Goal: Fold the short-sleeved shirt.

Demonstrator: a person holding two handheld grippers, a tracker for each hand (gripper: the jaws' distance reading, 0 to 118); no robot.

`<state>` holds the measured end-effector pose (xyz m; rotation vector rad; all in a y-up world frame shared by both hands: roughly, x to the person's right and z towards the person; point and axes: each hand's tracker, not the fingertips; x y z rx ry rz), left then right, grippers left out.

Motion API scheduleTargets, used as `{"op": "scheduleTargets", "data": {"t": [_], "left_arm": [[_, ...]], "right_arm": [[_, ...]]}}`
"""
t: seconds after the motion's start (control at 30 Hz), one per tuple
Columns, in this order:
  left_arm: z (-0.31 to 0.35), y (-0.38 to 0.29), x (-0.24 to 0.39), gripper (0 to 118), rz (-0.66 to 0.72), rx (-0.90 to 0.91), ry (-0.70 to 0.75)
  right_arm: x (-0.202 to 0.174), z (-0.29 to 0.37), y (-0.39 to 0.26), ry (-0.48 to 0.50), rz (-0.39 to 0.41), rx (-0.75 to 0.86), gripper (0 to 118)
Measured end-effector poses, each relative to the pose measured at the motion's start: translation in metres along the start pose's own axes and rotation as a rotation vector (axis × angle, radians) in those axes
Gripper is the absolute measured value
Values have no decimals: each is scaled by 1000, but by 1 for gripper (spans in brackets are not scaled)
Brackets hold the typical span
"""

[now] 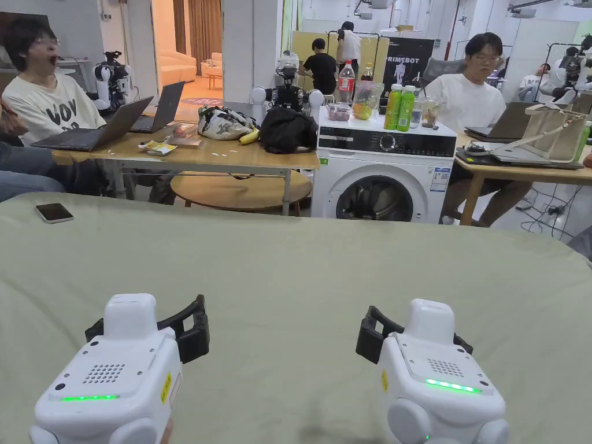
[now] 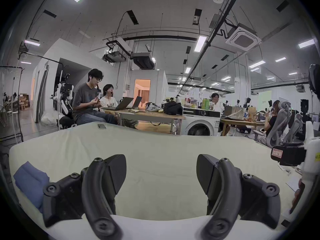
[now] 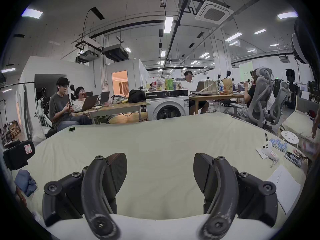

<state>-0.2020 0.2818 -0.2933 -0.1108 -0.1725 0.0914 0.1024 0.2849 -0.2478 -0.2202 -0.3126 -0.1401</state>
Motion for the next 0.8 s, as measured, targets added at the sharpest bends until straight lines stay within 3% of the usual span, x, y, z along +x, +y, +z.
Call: {"op": "scheduleTargets", "data": {"t": [0.27,0.47,0.53,0.7,0.8], "left_arm": [[0,-1,3,85,-17,-19,-19],[-1,-1,6,84,-21,-29,-32],[-1,-1,7,84,-25,-34,-35],[-2,-1,10,84,-35,-35,-40],[-3,0,11,84,-39,-41,-38]], "right_arm": [[0,1,-2,8,19,1,81],[3,-6,-7,-63,9,-17,81],[7,-6,-9,-45,12,-32,81],[17,-9,-7,45,-88,-123,81],[21,-10,-9,53,-87,-112,81]]}}
